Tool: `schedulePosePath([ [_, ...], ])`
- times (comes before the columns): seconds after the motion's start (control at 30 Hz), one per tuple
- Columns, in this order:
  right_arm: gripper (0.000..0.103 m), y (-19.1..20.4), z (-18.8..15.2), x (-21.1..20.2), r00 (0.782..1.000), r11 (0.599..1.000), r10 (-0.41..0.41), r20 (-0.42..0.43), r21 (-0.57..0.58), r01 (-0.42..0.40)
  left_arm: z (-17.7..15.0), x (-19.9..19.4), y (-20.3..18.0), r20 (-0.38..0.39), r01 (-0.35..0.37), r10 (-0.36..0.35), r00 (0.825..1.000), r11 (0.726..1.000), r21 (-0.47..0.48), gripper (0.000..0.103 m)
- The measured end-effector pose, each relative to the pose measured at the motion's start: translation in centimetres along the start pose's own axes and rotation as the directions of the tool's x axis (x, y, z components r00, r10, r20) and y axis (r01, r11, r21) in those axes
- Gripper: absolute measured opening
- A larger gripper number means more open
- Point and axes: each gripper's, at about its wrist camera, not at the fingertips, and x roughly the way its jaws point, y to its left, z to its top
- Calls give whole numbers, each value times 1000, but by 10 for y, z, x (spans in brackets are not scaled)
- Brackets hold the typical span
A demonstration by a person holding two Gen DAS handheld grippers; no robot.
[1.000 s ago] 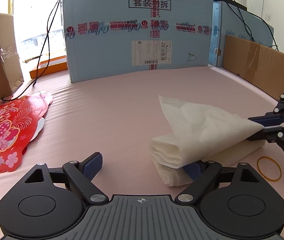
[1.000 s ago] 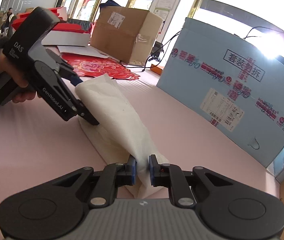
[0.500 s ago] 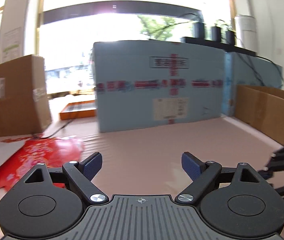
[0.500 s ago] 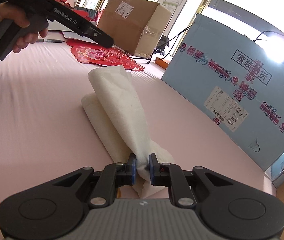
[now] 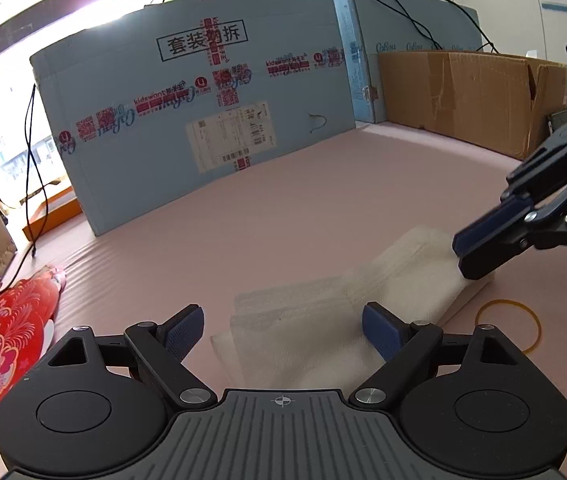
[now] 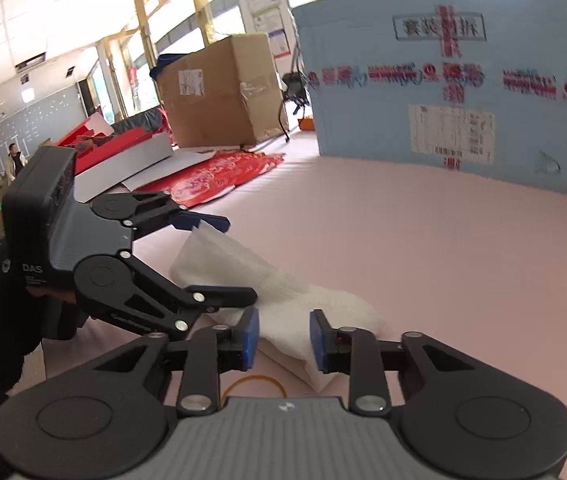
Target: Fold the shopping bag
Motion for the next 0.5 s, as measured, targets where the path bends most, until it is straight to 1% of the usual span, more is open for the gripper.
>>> schedulePosePath([
  [0.07, 14, -9, -6, 0, 1000, 998, 20, 13, 53, -21, 1, -1, 1, 0, 0, 0, 1000, 1000, -5, 90],
  [0.13, 13, -9, -7, 1, 1000, 998, 12, 17, 60, -13, 6, -5, -5, 16, -42, 42, 999, 999, 26, 90],
  [0.2, 13, -4, -10, 2, 1000, 1000, -10, 26, 28, 9, 13, -16, -13, 67, -93, 89, 994, 994, 63, 89],
  [0.23, 13, -1, -11, 3, 999, 1000, -21, 29, 6, 21, 16, -20, -16, 91, -101, 95, 991, 992, 72, 89],
  [0.27, 13, 1, -11, 4, 999, 999, -30, 31, -8, 31, 22, -27, -21, 133, -101, 89, 987, 991, 90, 89],
  [0.3, 13, 1, -11, 5, 999, 999, -32, 33, -9, 32, 27, -32, -27, 167, -77, 57, 984, 990, 117, 87],
  [0.33, 13, 1, -11, 5, 999, 999, -31, 35, -8, 31, 29, -32, -33, 172, -48, 22, 985, 988, 148, 84],
  [0.37, 13, 1, -11, 5, 999, 1000, -30, 36, -7, 30, 29, -28, -38, 155, -9, -21, 988, 982, 188, 72],
  [0.4, 13, 0, -11, 5, 999, 1000, -27, 39, -6, 27, 29, -21, -42, 118, 29, -56, 991, 975, 219, 61],
  [0.43, 13, 0, -11, 5, 999, 1000, -25, 42, -5, 25, 28, -13, -46, 78, 62, -83, 993, 967, 246, 57],
  [0.47, 14, 1, -9, 3, 999, 1000, -26, 47, 1, 26, 25, -4, -48, 36, 75, -88, 995, 962, 263, 49],
  [0.5, 17, 2, -9, -1, 998, 999, -33, 52, 9, 33, 21, 2, -48, 18, 81, -89, 996, 960, 267, 49],
])
